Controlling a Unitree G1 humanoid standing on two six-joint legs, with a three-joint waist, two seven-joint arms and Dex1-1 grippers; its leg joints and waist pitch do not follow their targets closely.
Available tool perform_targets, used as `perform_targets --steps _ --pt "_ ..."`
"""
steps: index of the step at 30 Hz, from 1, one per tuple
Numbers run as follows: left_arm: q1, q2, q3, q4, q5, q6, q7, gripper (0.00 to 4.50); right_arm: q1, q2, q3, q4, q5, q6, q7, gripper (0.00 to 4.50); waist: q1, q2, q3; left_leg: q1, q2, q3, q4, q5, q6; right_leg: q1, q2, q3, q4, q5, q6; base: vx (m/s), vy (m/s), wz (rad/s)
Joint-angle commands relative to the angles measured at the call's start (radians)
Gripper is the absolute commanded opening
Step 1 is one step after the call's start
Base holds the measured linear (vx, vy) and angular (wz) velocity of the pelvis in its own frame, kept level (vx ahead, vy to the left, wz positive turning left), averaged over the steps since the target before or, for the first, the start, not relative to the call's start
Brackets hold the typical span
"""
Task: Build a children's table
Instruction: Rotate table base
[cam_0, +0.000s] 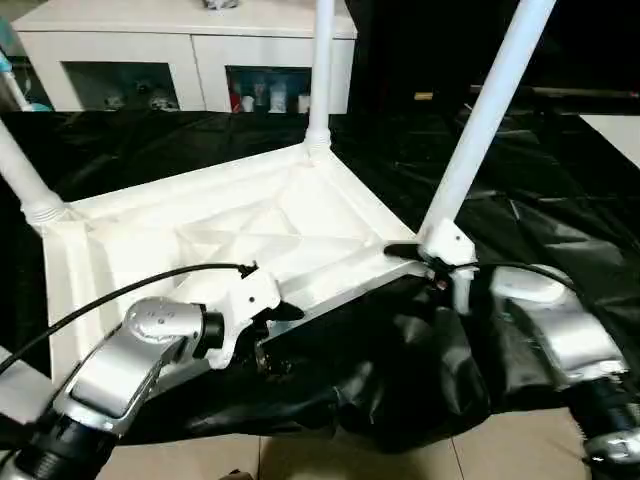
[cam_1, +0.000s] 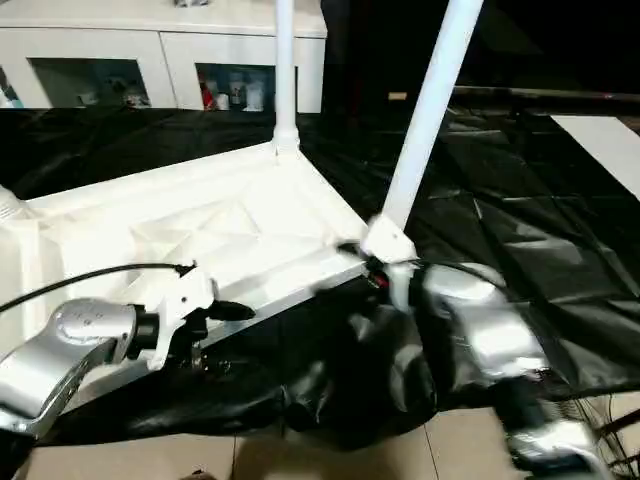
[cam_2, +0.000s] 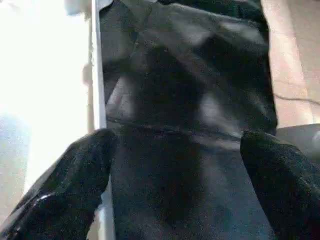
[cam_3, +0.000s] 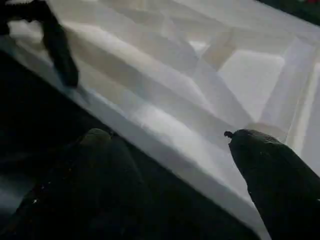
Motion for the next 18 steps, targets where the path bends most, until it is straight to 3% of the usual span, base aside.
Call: perform_targets --steps 1,7,18 --pt "-0.017 -0.012 -0.021 0.039 0.040 -0.001 0.029 4.48 0.005 -0.007 -0.001 -0.019 -0.013 0.007 -0.006 4.14 0.000 0.003 -0.062 0.006 0.035 -0.018 -0.072 -0.163 0.043 0.052 -0.047 0.046 -0.064 -0.126 -0.222 0.000 0.000 0.00" --pt "-0.099 -0.073 -0.032 0.183 0.138 -0.062 0.134 4.48 -0.005 -0.002 -0.005 0.007 -0.045 -0.006 -0.049 4.14 0.002 0.001 -0.061 0.011 0.034 -0.020 -0.071 -0.214 0.021 0.049 -0.048 0.047 -0.074 -0.233 -0.185 0.000 0.000 0.00" --pt "-0.247 -0.098 -0.069 0.434 0.275 -0.216 0.259 4.48 -0.008 -0.009 0.002 -0.014 -0.054 0.012 -0.050 4.14 0.005 -0.004 -0.066 0.006 0.032 -0.021 -0.067 -0.172 0.040 0.051 -0.049 0.045 -0.069 -0.175 -0.193 0.000 0.000 0.00"
